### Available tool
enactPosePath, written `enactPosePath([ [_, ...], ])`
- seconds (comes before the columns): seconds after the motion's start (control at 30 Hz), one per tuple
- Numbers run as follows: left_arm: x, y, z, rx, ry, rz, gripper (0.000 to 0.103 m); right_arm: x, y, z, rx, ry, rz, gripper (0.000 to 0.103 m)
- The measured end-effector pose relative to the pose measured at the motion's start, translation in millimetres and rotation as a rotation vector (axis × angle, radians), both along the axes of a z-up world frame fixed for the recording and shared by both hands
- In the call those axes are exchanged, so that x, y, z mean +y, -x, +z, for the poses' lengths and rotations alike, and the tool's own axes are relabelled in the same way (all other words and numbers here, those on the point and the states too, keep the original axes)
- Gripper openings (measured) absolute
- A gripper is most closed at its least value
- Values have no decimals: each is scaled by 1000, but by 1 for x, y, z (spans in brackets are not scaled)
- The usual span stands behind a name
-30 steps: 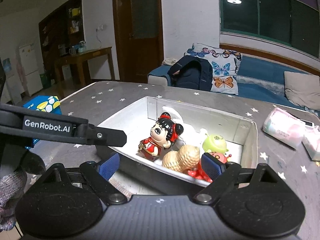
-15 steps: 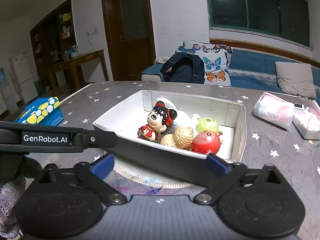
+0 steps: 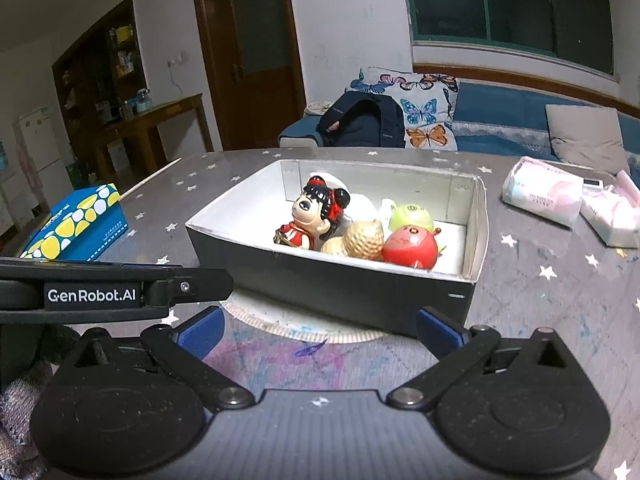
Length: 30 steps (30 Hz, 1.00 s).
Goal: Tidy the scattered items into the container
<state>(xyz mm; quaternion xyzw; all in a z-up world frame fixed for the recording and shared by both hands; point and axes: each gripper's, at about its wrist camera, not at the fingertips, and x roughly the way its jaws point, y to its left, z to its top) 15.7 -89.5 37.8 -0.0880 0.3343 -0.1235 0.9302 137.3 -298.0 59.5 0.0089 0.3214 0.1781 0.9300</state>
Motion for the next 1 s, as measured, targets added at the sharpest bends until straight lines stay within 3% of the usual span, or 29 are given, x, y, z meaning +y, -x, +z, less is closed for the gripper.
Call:
enactPosePath([
  [0.6,-7,-10,-17,81,-51,8,48,-3,-8,-23,74,-9,-37,103],
  [1.0,-12,-18,-22,86,-86,3,45,-8,-17,-35,111,-30,-56,103],
])
